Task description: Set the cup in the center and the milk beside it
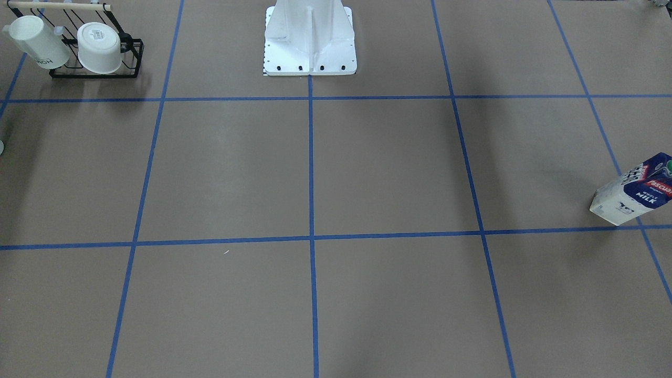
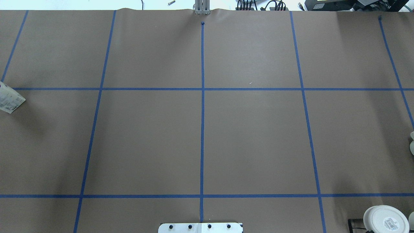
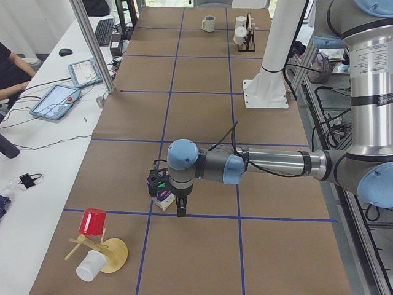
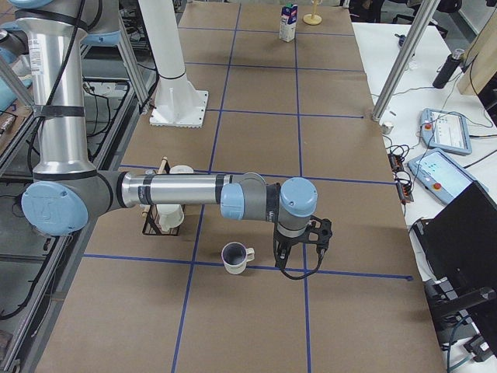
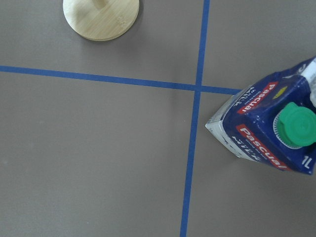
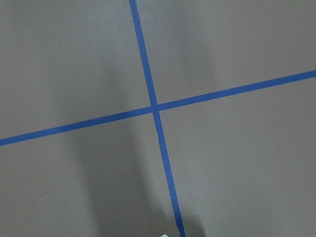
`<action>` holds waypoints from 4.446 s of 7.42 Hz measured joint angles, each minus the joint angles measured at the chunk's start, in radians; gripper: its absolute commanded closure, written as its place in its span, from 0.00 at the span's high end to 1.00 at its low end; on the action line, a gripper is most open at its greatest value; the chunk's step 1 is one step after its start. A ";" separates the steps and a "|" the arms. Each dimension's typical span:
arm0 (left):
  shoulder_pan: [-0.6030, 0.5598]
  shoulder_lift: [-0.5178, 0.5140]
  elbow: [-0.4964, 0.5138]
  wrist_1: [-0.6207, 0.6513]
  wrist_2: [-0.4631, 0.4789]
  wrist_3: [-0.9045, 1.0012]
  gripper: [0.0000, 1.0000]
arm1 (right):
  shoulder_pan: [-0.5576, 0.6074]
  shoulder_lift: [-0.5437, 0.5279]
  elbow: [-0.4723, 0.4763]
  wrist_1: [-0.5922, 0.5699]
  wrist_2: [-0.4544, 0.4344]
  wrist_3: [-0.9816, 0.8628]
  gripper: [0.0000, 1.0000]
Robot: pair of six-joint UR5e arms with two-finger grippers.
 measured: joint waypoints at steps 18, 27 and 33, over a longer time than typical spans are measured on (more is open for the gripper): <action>-0.007 -0.011 0.005 -0.015 -0.023 0.009 0.98 | -0.135 -0.307 -0.014 0.424 0.033 0.322 1.00; -0.008 -0.014 0.013 -0.015 -0.025 0.011 0.98 | -0.192 -0.347 -0.017 0.512 0.035 0.331 0.00; -0.008 -0.015 0.011 -0.016 -0.025 0.011 0.98 | -0.101 -0.207 0.066 0.440 0.147 0.330 0.00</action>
